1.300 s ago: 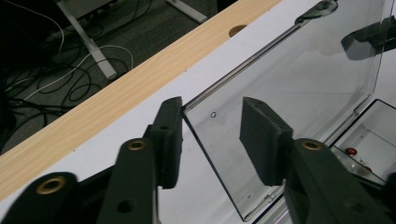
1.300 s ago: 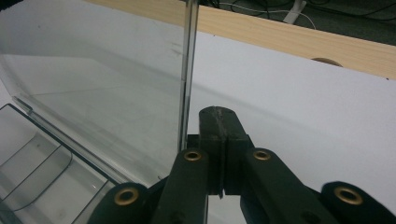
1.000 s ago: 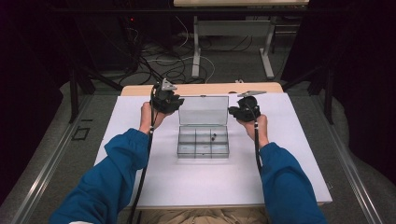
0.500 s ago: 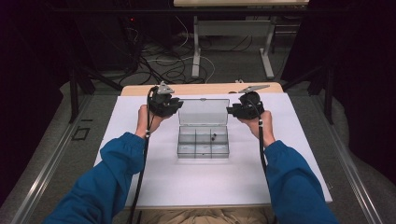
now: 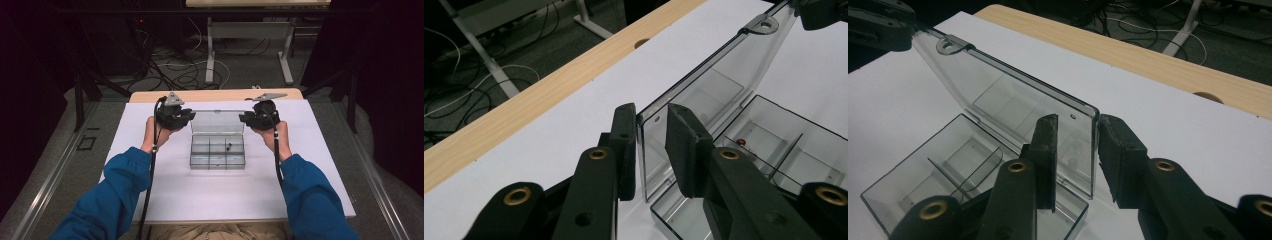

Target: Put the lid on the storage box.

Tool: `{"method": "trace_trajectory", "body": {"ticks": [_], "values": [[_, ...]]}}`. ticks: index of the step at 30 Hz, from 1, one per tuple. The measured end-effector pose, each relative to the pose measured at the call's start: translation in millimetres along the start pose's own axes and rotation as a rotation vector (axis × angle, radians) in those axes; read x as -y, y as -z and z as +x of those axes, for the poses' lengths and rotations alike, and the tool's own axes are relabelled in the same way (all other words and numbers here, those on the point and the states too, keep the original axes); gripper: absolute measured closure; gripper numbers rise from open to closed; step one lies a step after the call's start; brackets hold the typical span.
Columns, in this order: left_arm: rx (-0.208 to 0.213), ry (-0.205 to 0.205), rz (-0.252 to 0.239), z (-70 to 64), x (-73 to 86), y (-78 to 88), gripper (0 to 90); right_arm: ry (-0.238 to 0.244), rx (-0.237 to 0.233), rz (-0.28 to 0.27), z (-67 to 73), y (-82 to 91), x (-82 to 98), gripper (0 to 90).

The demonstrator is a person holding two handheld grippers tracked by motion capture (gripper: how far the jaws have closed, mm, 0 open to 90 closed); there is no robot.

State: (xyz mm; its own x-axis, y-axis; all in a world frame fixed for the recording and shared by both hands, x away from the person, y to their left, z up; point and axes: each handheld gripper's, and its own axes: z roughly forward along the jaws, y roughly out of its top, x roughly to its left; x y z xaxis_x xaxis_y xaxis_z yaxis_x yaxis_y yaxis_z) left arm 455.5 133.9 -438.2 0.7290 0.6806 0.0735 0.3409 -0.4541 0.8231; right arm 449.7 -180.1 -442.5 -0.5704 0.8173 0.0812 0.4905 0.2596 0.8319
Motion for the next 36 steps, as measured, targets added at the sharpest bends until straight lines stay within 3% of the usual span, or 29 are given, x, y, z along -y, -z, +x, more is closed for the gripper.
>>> {"method": "trace_trajectory", "body": {"ticks": [10,20,36], "values": [[0.021,-0.049,-0.007,-14.1,10.8,9.6,73.2,0.052,0.011,0.016,12.7,7.6,10.7,69.5],[0.018,-0.100,-0.010,-28.9,25.5,14.3,70.1,0.079,-0.019,0.046,17.9,12.9,22.8,67.9],[0.046,-0.104,0.032,-35.0,46.8,16.8,69.5,0.123,-0.023,0.066,27.2,16.9,37.6,64.3]]}}
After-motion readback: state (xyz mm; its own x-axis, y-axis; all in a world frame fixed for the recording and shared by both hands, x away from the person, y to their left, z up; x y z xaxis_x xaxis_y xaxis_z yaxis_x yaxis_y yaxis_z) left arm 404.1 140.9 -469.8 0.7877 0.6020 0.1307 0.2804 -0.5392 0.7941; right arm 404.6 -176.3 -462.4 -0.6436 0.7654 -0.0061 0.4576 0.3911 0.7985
